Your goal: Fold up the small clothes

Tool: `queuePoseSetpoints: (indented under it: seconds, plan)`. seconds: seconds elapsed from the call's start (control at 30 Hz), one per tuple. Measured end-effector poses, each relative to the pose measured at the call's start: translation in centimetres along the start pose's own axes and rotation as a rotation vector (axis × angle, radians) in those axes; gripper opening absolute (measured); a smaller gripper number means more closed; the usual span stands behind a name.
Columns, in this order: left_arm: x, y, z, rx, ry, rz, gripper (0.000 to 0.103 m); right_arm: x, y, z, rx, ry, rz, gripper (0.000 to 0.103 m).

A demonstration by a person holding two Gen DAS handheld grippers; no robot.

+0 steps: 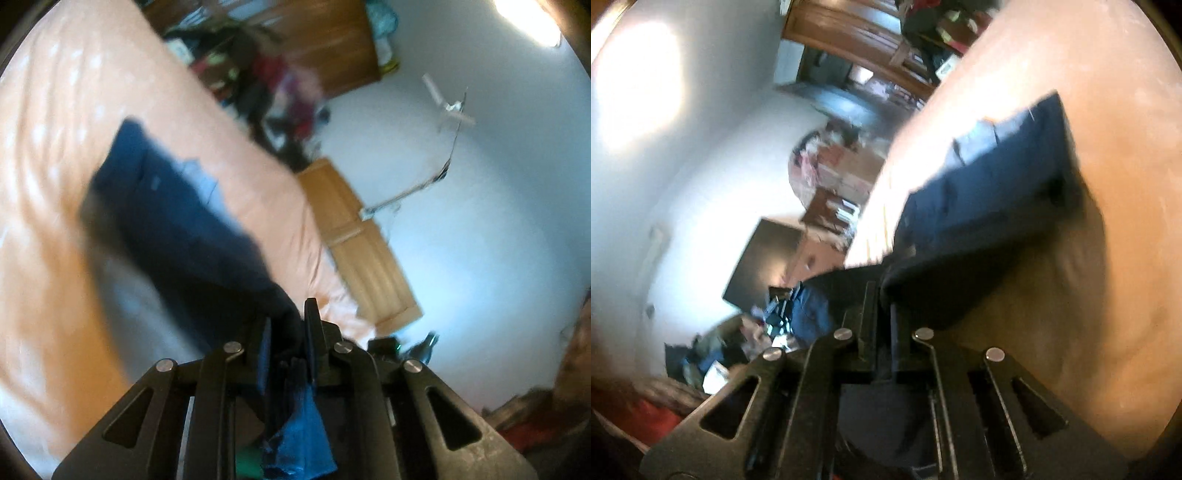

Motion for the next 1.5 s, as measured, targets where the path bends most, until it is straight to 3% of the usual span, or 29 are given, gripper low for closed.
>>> queuePoseSetpoints:
  seconds: [0.07,0.17,0.27,0.3,0.33,0.43,0.53,0.67,0.8,0.97,1.07,1.1,1.2,1.23,1.3,1.4,1.47,1.5]
  plan:
    - [-0.4,1.7,4.0,0.035,-0.006,0.003,0.013,0.9,1.1,4.0,0.018,0.016,-0.014,0.004]
    - [-2.6,5.4,10.0,0.076,0.002,0.068,0.017,3.4,3.9,10.5,0.046,0.019,-0.098,0.004]
    - [-8.5,9.7,14.9,0.075,-0.008,0.243,0.031,8.4,7.5,16.0,0.012,0.041,-0.242,0.013]
    - [-11.4,10.8,15.9,0.07,-0.055,0.311,0.035,9.8,8.5,16.8,0.001,0.045,-0.296,0.019]
    - [-13.7,11.6,16.3,0.064,-0.088,0.377,0.042,11.2,9.5,17.4,-0.012,0.041,-0.356,0.026]
    - [-18.5,12.9,16.8,0.024,-0.101,0.562,0.079,14.3,11.3,17.1,-0.058,0.051,-0.418,0.037]
    - [-19.9,12.2,17.2,0.059,-0.12,0.57,0.082,15.5,12.6,15.9,-0.112,0.007,-0.47,0.041]
    - [-17.9,10.3,17.3,0.129,-0.058,0.562,0.089,14.7,14.1,15.8,-0.124,-0.084,-0.497,0.049]
    - [-16.6,10.5,17.0,0.084,0.026,0.616,0.09,14.3,15.9,17.5,-0.104,-0.207,-0.611,0.05]
    - [-16.3,8.7,14.6,0.002,0.098,0.682,0.09,15.2,17.8,19.9,-0.112,-0.244,-0.682,0.05]
    - [-16.0,8.2,13.2,-0.008,0.11,0.707,0.09,16.5,19.3,20.2,-0.149,-0.234,-0.702,0.05]
    - [-15.6,8.1,12.6,-0.009,0.121,0.717,0.09,16.7,19.7,20.1,-0.162,-0.234,-0.699,0.049]
    - [-14.4,7.5,10.9,-0.011,0.159,0.733,0.09,16.4,19.8,20.0,-0.159,-0.237,-0.671,0.01]
    - [-14.2,7.5,10.5,-0.015,0.171,0.739,0.09,16.4,19.5,20.1,-0.137,-0.226,-0.663,0.002]
    - [-13.9,7.2,10.1,-0.013,0.186,0.752,0.09,16.7,18.0,20.6,-0.079,-0.175,-0.621,0.0]
    - [-13.5,6.1,9.9,0.018,0.177,0.749,0.09,17.0,17.5,20.6,-0.064,-0.169,-0.628,0.0]
    - [-13.5,5.3,9.6,0.035,0.167,0.749,0.09,17.4,18.2,20.4,-0.105,-0.167,-0.624,0.001]
    - [-13.4,5.1,9.3,0.039,0.165,0.751,0.09,17.6,18.7,20.3,-0.138,-0.162,-0.626,0.008]
Point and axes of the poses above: each gripper's, at about its wrist camera, not at the fingertips, and y roughly the way its jaws point, x to its right, z to its top, the point moved 1 cm from there along y, roughly the way its jaws point, and after that the axes turned 5 degrees about -z, right-handed, at the moved point
